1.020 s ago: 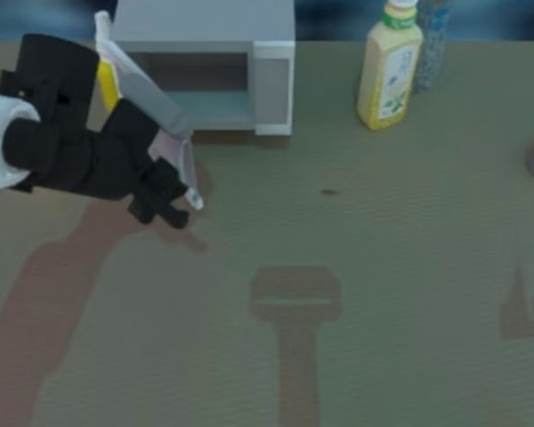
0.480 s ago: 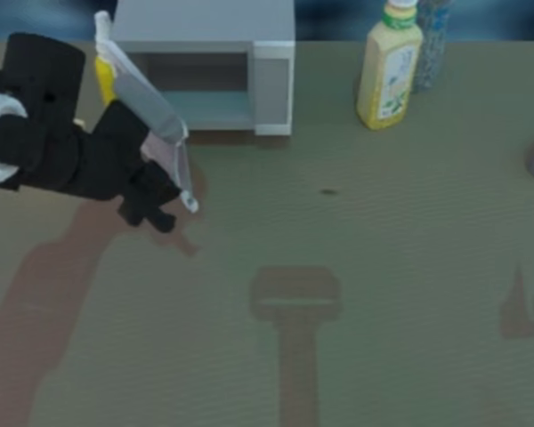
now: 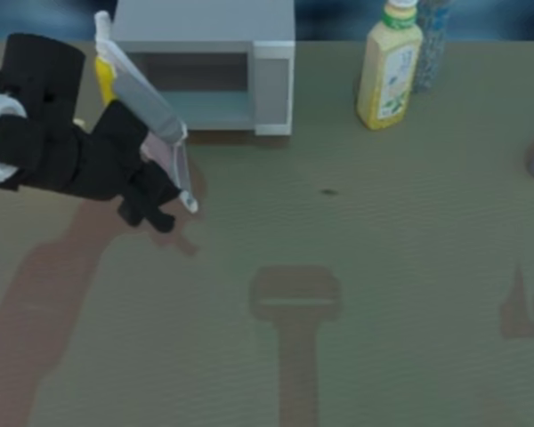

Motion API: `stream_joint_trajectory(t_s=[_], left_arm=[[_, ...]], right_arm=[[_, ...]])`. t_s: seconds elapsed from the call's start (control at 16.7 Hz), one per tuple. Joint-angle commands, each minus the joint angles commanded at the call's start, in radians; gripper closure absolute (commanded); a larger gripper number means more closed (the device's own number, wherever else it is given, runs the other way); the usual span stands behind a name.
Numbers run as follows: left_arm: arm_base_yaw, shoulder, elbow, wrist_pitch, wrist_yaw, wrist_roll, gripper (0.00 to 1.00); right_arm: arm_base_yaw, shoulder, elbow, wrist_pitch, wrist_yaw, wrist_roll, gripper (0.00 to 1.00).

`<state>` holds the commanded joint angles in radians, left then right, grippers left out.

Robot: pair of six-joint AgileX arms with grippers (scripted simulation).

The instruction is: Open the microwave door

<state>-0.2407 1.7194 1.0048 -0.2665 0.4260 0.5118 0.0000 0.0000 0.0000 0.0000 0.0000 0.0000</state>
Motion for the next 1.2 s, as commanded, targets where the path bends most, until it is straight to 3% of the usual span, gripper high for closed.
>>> stream_joint_trajectory(t_s=[0.78, 1.2], left_arm=[[0.0, 0.0, 0.0, 0.0, 0.0, 0.0, 1.0], [0.024, 0.0, 0.007, -0.03, 0.038, 0.062, 1.0]], right_arm=[[0.0, 0.0, 0.0, 0.0, 0.0, 0.0, 0.0], [0.0, 0.0, 0.0, 0.0, 0.0, 0.0, 0.0]])
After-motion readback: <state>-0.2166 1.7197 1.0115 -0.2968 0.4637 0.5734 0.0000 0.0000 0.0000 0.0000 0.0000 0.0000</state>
